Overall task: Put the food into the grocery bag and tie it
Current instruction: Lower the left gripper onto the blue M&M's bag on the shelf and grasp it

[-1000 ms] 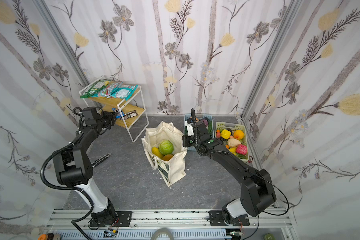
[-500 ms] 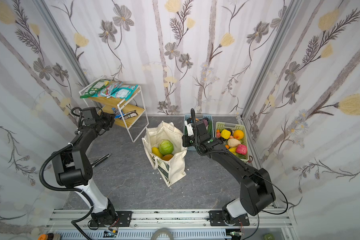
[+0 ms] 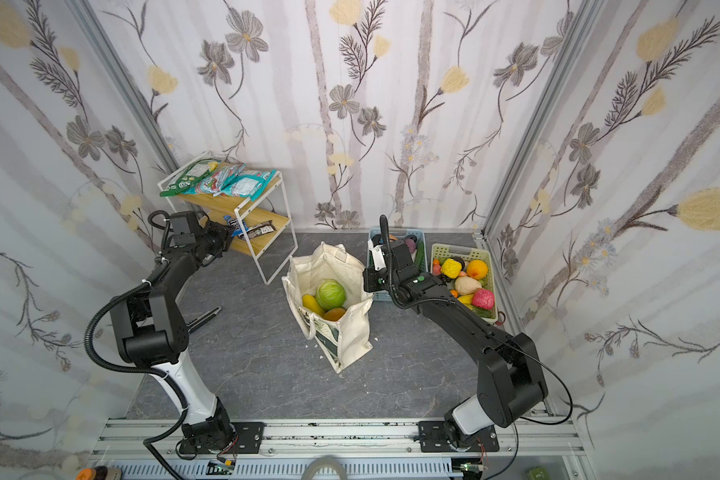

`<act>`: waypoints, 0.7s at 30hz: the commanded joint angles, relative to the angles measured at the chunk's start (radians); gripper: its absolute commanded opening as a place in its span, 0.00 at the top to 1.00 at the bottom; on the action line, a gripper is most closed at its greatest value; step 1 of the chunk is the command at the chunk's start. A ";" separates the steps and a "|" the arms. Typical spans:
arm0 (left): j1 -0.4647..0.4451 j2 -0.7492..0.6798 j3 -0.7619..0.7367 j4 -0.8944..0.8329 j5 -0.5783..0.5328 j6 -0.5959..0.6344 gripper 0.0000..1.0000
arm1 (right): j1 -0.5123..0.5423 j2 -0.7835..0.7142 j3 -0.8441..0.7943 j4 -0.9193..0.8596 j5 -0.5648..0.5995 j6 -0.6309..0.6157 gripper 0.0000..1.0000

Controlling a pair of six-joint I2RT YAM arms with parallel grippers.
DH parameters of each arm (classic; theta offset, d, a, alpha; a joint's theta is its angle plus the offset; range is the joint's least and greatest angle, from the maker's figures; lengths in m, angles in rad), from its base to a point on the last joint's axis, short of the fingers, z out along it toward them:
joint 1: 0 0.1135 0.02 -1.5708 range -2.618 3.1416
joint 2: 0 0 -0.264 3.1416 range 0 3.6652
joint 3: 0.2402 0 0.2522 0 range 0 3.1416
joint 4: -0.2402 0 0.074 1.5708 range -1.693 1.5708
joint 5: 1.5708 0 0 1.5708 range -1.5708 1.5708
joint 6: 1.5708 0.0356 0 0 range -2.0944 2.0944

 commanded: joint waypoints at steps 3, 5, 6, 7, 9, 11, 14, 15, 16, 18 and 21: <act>0.002 0.019 0.026 -0.003 -0.011 0.002 0.67 | 0.001 0.002 0.006 0.016 -0.003 -0.013 1.00; 0.001 0.026 0.032 0.008 -0.006 -0.001 0.69 | 0.000 0.004 0.007 0.016 -0.003 -0.013 1.00; 0.001 0.029 0.034 0.012 -0.004 -0.002 0.70 | 0.000 0.005 0.008 0.014 -0.002 -0.013 1.00; 0.000 0.032 0.040 0.012 -0.002 0.001 0.70 | 0.001 0.006 0.009 0.014 -0.004 -0.013 1.00; 0.001 0.038 0.049 0.010 -0.003 0.005 0.71 | 0.001 0.008 0.010 0.014 -0.008 -0.015 1.00; 0.000 0.045 0.059 0.007 0.001 0.008 0.71 | 0.001 0.009 0.013 0.011 -0.008 -0.015 1.00; 0.000 0.053 0.066 0.004 -0.002 0.012 0.72 | 0.000 0.011 0.013 0.011 -0.010 -0.015 1.00; 0.001 0.056 0.068 0.003 -0.004 0.014 0.72 | 0.001 0.010 0.013 0.012 -0.010 -0.015 1.00; 0.001 0.059 0.072 0.004 -0.002 0.015 0.72 | 0.001 0.011 0.013 0.011 -0.010 -0.015 1.00; 0.001 0.067 0.080 0.002 0.001 0.015 0.72 | 0.001 0.009 0.012 0.010 -0.011 -0.016 1.00; 0.001 0.075 0.082 0.007 0.001 0.011 0.76 | 0.001 0.007 0.010 0.008 -0.008 -0.018 1.00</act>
